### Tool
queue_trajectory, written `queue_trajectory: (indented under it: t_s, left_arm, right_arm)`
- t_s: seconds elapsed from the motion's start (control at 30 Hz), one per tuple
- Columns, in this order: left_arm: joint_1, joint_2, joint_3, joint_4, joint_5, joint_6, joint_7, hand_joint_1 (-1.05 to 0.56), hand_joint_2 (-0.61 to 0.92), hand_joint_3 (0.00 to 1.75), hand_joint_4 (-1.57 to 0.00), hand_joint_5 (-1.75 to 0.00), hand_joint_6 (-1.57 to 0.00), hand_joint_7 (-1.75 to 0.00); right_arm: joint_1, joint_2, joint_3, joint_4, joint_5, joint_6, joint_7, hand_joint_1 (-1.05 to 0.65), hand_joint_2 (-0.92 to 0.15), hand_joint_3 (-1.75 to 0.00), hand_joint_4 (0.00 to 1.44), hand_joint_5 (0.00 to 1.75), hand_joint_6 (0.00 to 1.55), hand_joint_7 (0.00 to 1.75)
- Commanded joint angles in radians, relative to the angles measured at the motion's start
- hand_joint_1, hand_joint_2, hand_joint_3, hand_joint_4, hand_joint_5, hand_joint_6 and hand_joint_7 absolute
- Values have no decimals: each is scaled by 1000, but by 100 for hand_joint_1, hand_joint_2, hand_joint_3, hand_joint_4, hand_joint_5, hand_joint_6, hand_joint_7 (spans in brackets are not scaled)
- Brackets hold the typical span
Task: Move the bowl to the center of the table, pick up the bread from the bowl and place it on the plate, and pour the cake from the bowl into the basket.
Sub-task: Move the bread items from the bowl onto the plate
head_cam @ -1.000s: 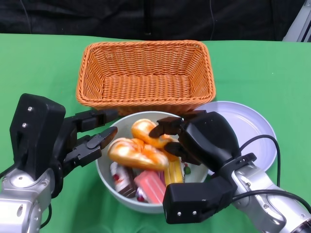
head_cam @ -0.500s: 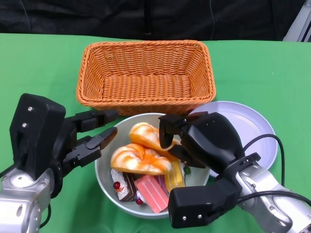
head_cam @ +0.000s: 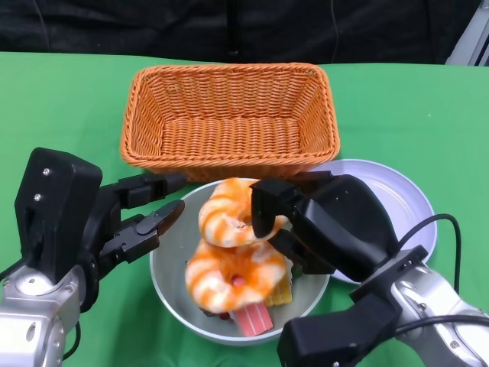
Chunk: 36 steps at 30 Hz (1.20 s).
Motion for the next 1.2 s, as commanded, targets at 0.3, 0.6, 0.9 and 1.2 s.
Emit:
queue_trajectory:
  t_s: [0.3, 0.6, 0.9, 1.2]
  left_arm:
    - [-4, -2, 14, 3, -14, 1, 0, -49, 92, 31, -45, -23, -62, 0]
    - [-1, 5, 8, 6, -2, -8, -7, -50, 92, 31, -46, -23, -61, 0]
    - [-8, 14, -1, 13, 7, -7, 0, -49, 92, 33, -44, -21, -61, 0]
    - [-5, 26, 1, 32, 5, -28, -17, -51, 92, 32, -43, -20, -60, 0]
  right_arm:
    - [58, -12, -65, -199, 22, 3, 65, -15, -49, -107, 88, 175, 63, 175]
    - [78, -15, -100, -233, 36, -43, 53, -15, -42, -104, 89, 175, 62, 175]
    - [71, -46, -191, -250, 56, -123, 10, -11, -43, -125, 89, 175, 63, 175]
    - [62, -61, -278, -284, 54, -103, 24, -18, -44, -131, 92, 175, 65, 174]
